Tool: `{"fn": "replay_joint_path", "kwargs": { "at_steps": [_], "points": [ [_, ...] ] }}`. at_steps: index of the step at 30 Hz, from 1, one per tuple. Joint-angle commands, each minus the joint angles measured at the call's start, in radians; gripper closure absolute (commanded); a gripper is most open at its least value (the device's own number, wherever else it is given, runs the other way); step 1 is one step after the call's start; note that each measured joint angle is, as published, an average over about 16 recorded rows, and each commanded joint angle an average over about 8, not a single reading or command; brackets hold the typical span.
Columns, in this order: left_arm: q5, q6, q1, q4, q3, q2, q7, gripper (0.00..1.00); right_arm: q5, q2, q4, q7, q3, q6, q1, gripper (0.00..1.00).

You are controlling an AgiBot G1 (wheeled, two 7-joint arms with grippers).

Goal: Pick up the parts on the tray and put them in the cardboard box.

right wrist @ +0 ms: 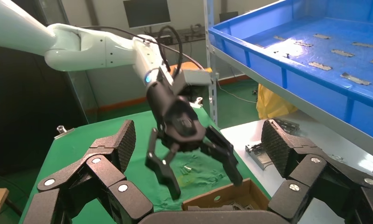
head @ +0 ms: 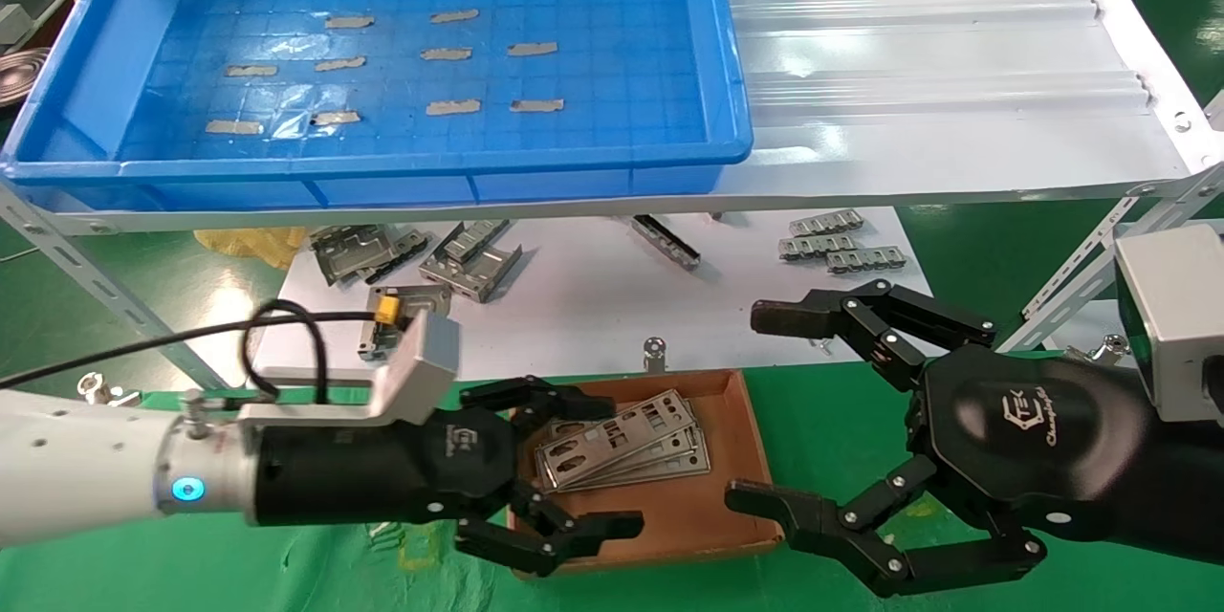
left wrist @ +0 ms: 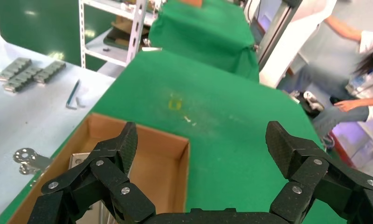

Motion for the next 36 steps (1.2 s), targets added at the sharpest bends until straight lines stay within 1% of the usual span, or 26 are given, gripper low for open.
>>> {"fn": "replay_joint_path", "kwargs": {
  "at_steps": [1,36],
  "points": [
    [-0.005,0.001,0.004,-0.009,-0.006,-0.007,-0.002,0.00,0.000,0.000,0.000,0.000,0.000,0.000,0.000,0.00],
    [-0.154,0.018,0.135,-0.320,-0.204,-0.240,-0.067,0.00,0.000,0.000,0.000,0.000,0.000,0.000,0.000,0.00]
  ]
}}
